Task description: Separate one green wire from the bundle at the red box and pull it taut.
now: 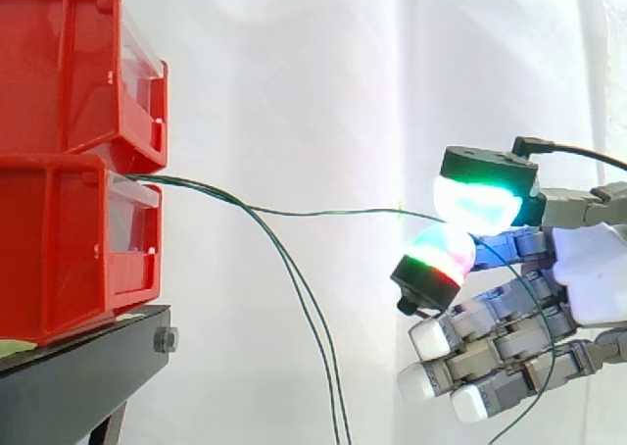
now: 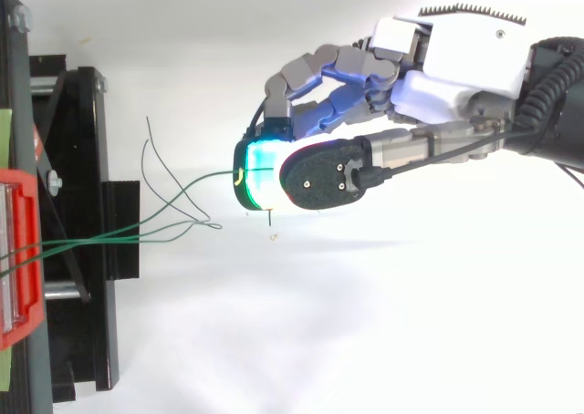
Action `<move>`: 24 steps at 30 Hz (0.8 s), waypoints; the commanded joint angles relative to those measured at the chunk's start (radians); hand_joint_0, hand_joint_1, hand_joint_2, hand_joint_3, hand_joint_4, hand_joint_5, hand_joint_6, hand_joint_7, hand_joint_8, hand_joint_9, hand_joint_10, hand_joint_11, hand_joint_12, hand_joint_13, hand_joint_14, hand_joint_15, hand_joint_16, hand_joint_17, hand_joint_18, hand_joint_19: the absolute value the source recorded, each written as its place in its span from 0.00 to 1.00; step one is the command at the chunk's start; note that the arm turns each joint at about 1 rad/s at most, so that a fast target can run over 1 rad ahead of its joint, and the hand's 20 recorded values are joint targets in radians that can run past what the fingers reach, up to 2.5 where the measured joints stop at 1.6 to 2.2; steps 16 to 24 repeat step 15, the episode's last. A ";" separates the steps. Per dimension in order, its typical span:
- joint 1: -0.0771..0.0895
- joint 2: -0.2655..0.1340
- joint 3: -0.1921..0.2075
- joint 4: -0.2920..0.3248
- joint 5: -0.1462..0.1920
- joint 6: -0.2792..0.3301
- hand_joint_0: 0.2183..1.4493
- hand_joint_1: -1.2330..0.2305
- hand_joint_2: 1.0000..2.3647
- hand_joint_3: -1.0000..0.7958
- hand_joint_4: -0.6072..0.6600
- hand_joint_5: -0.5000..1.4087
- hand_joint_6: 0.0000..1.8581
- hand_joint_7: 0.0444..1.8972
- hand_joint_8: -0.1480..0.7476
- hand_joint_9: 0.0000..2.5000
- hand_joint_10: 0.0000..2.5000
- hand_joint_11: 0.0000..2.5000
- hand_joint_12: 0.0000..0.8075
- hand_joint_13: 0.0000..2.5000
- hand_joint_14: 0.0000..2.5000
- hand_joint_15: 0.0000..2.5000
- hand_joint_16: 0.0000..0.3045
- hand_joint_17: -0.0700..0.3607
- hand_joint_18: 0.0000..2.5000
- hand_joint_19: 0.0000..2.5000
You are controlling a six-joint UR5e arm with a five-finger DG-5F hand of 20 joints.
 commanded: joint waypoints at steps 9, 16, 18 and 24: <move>0.000 0.000 -0.001 0.000 0.000 0.000 0.29 0.42 0.01 0.45 0.55 0.20 0.47 0.55 0.44 0.32 0.01 0.17 0.42 0.19 0.00 0.12 0.15 0.40 0.17 0.18; 0.000 0.000 0.000 0.000 0.000 0.000 0.29 0.42 0.01 0.45 0.55 0.20 0.47 0.54 0.44 0.32 0.01 0.17 0.42 0.18 0.00 0.12 0.15 0.40 0.17 0.18; 0.000 0.000 0.000 0.000 0.000 0.000 0.29 0.42 0.01 0.45 0.55 0.20 0.47 0.54 0.44 0.32 0.01 0.17 0.42 0.18 0.00 0.12 0.15 0.40 0.17 0.18; 0.000 0.000 0.000 0.000 0.000 0.000 0.29 0.42 0.01 0.45 0.55 0.20 0.47 0.54 0.44 0.32 0.01 0.17 0.42 0.18 0.00 0.12 0.15 0.40 0.17 0.18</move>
